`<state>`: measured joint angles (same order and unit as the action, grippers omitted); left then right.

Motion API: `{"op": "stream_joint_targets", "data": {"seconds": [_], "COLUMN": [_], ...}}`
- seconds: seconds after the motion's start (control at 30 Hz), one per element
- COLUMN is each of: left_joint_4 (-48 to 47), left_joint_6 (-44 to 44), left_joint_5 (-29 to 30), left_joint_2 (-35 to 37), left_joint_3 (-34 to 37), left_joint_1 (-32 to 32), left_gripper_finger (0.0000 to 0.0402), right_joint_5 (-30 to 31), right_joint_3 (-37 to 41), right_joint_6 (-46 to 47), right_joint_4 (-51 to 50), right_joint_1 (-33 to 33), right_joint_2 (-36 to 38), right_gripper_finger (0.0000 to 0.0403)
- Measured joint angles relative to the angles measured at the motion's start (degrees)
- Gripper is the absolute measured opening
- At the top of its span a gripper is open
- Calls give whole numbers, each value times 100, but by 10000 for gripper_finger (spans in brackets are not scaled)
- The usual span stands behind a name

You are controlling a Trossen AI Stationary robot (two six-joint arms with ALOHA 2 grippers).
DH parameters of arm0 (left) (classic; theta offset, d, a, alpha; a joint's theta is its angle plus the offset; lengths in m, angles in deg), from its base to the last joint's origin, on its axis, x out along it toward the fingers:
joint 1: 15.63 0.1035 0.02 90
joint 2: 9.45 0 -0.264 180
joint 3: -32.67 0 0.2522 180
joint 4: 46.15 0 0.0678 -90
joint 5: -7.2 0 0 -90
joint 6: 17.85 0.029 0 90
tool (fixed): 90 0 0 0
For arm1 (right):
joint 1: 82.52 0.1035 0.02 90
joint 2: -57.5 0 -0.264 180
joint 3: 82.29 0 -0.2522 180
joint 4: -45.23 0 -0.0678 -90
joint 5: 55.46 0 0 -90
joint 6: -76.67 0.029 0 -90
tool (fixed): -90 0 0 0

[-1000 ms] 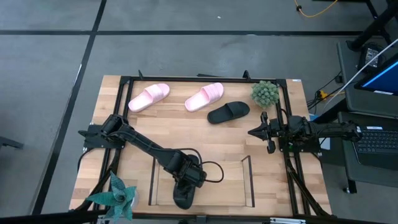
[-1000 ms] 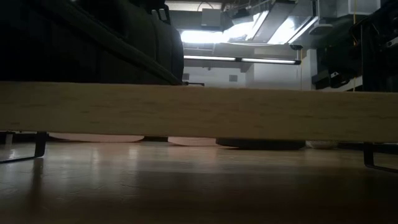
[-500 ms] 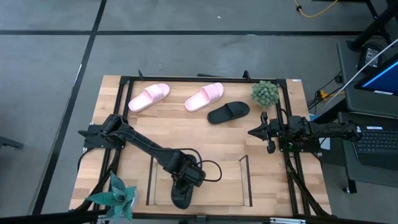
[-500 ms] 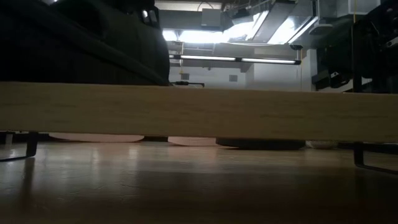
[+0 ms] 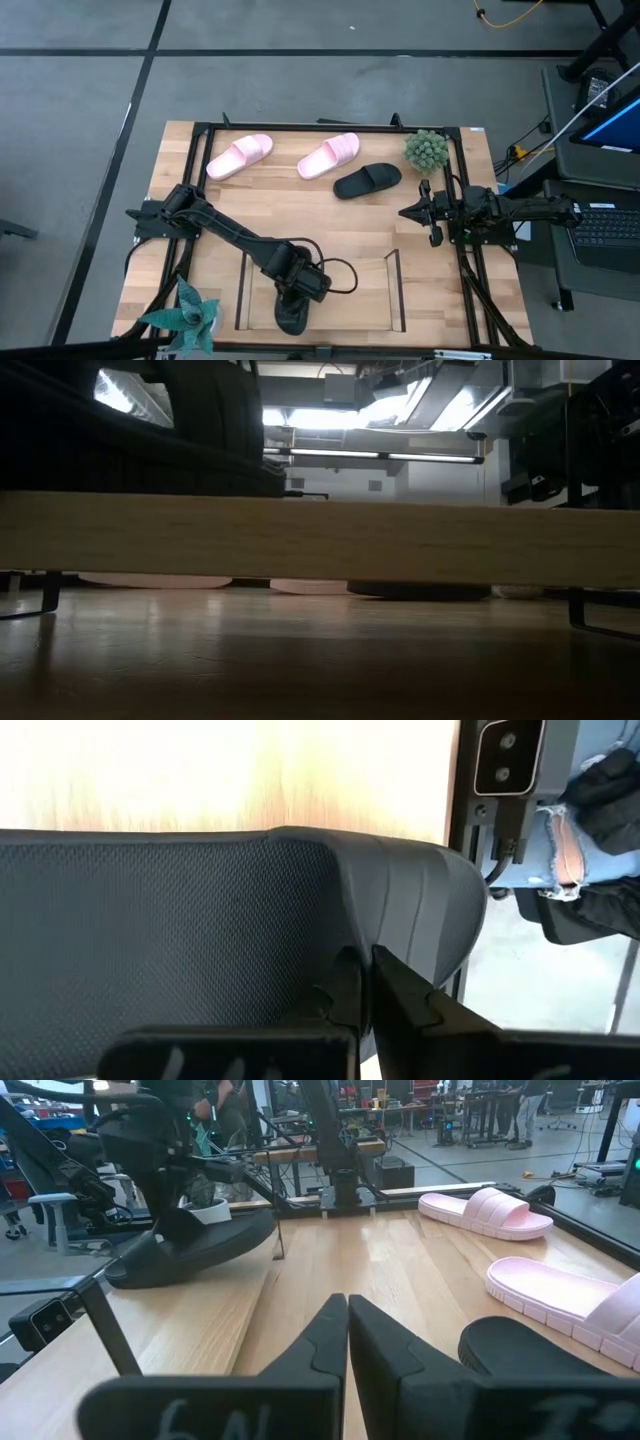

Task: Pick and place slides into the shelf
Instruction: Put the left black slide on the shelf

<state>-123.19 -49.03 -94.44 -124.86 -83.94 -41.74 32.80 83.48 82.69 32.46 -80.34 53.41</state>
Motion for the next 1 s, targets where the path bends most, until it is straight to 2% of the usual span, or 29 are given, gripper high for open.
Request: {"op": "stream_joint_targets", "data": {"seconds": [0.37,0.73,1.0], "left_joint_4": [-96,-275,-226], "left_joint_6": [-345,-640,-779], "left_joint_5": [-299,-305,-688], "left_joint_2": [90,295,340], "left_joint_3": [-9,-7,-8], "left_joint_1": [-139,-283,-323], "left_gripper_finger": [1,1,1], "right_joint_5": [1,4,4], "right_joint_3": [0,0,0], "right_joint_6": [-2,121,123], "right_joint_4": [0,-1,0], "right_joint_1": [-1,-1,-1], "right_joint_2": [0,-42,-42], "right_gripper_finger": [17,17,17]}}
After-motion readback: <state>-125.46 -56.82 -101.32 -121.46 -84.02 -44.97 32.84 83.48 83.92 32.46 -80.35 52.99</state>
